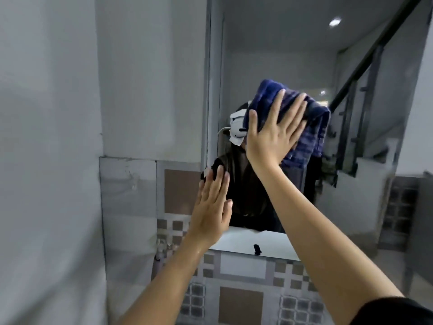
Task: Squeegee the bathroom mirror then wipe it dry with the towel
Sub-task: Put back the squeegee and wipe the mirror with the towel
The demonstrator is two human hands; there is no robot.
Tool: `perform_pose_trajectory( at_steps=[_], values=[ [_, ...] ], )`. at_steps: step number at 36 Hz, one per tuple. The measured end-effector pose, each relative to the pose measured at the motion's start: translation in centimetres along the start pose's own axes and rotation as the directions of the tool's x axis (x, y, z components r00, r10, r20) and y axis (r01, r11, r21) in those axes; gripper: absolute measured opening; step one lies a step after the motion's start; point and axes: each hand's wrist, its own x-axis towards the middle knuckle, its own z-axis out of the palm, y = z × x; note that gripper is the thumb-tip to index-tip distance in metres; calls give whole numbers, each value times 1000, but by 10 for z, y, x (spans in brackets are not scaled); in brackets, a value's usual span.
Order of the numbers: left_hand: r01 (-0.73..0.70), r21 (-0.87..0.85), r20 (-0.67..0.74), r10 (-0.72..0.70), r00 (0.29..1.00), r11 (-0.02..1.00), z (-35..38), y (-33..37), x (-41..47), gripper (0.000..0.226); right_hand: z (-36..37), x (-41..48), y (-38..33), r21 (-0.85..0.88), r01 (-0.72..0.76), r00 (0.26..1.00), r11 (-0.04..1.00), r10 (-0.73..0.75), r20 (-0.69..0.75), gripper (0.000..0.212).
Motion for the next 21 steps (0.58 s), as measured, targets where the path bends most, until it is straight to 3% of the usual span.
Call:
perform_pose_trajectory(
  at_steps=[2,5,8,10,12,14,16,18,21],
  values=[
    [18,-25,8,-18,1000,1000,4,-1,-10,65,8,-4,-16,-43,313,941,949,-304,150,67],
    [48,-10,12,-48,999,999,12,-2,-26,66,11,-5,-13,-45,740,637,671,-678,367,65],
    [83,-32,16,-82,996,996,19,0,-37,65,1,0,15,-38,924,351,379,-807,475,62],
    [86,-57,-3,-87,996,995,20,3,-39,63,-13,6,43,-43,965,242,260,-810,535,62],
    [83,-84,-41,-87,995,993,15,4,-35,60,-30,12,70,-53,963,247,265,-784,569,62],
    [73,-126,-108,-87,990,989,12,8,-22,55,-51,26,101,-109,944,316,312,-755,575,62],
    [58,-91,-140,-70,988,994,2,6,-3,50,-70,36,122,-154,903,411,402,-701,583,63],
    [-54,-100,-156,38,987,993,5,23,38,46,-102,63,156,-257,845,524,469,-633,569,65],
    [-98,34,-213,103,972,995,-20,11,80,48,-116,78,173,-306,721,678,621,-541,498,67]
  ],
)
